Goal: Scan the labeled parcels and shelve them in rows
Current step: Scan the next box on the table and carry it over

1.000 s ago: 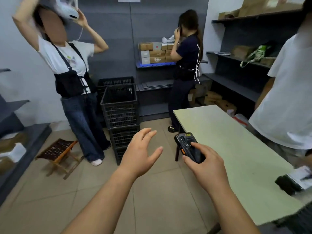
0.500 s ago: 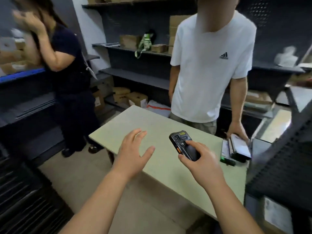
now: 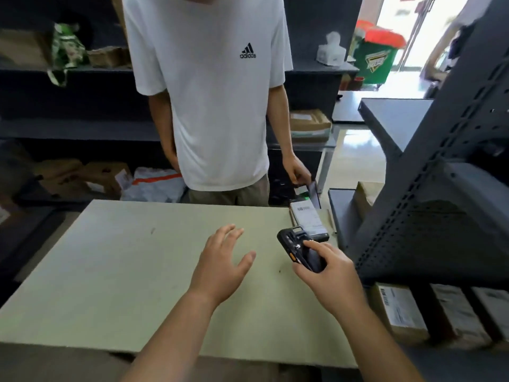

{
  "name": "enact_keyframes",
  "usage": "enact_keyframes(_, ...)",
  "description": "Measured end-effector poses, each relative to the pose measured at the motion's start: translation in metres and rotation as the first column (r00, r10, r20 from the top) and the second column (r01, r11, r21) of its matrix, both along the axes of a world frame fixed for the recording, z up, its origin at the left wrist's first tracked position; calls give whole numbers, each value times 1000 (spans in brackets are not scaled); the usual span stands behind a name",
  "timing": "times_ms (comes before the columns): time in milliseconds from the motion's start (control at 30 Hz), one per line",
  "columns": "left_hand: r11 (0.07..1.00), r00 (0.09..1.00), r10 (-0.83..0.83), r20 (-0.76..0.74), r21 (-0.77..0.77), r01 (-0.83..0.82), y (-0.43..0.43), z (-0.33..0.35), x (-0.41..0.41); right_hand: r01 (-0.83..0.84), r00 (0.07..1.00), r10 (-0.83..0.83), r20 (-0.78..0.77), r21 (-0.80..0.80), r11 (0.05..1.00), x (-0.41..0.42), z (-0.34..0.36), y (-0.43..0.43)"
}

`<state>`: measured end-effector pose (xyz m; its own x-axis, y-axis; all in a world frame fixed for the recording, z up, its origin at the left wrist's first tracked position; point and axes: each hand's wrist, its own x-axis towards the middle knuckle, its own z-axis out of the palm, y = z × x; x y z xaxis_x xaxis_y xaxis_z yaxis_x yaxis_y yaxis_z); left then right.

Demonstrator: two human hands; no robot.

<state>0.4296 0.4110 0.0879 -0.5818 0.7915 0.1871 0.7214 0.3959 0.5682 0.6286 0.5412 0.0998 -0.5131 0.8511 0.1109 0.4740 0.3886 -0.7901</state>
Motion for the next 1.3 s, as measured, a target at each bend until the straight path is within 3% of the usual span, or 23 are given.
enact_keyframes(333, 982, 981, -171, 94, -65, 177, 94, -53, -34, 193, 975, -188, 117, -38, 980, -7, -38, 53)
enact_keyframes(667, 919, 929, -328, 172, -169, 356, 189, -95, -16, 422, 888, -403, 220, -41, 906, 12, -65, 69)
enact_keyframes(967, 876, 931, -364, 27, -329, 352, 268, -145, 11, 436, 872, -423, 246, 1, 900, 24, -90, 96)
enact_keyframes(1200, 823, 910, -415, -5, -429, 373, 262, -152, 2, 395, 895, -380, 232, -18, 919, 20, -94, 106)
enact_keyframes(1300, 848, 929, -370, -8, -410, 334, 252, -144, -2, 387, 902, -369, 224, -40, 921, 18, -93, 103)
